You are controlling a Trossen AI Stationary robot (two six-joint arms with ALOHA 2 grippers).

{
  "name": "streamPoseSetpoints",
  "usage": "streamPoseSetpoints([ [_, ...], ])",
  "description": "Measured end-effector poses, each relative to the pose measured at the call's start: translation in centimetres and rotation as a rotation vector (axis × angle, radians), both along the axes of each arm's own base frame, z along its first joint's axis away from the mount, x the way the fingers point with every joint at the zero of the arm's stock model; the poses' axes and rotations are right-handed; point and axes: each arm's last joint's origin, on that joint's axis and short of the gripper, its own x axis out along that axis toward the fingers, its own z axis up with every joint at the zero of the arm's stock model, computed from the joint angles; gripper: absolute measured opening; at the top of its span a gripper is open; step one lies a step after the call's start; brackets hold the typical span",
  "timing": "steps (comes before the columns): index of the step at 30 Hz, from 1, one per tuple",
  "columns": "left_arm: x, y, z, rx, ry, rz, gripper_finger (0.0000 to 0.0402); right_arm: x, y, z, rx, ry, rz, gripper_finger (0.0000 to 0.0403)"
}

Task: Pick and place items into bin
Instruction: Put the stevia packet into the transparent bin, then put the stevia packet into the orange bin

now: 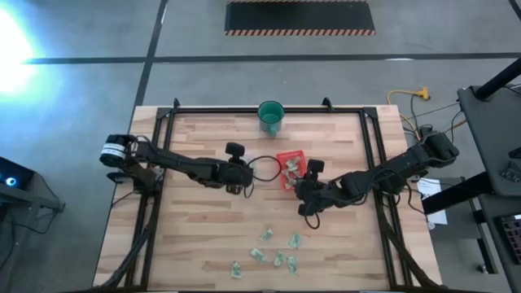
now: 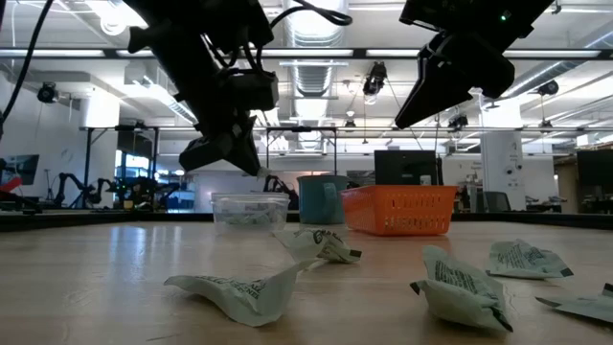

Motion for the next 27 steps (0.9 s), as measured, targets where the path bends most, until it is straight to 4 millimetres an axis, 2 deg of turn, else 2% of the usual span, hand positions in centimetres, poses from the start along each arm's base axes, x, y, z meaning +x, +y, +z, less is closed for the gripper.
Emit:
streamPoseSetpoints([
  [7, 0.0, 0.2, 0.0, -0.004, 0.001, 0.004, 0.0009, 0.0, 0.0, 0.0, 0.000, 0.000, 0.000, 0.0077],
  [18, -0.1, 0.2, 0.2, 0.000, 0.004, -0.005, 0.0111, 0.0, 0.0, 0.0, 0.001, -0.001, -0.001, 0.0086],
  [24, -1.0, -0.3, 2.1, -0.008, -0.048, -0.030, 0.0129, 0.0, 0.2, -0.1, 0.071, 0.015, 0.030, 0.0082],
  [27, -1.9, -1.3, 3.8, -0.079, -0.116, -0.066, 0.0130, 0.0, 0.4, -0.2, 0.134, 0.035, 0.072, 0.0078],
])
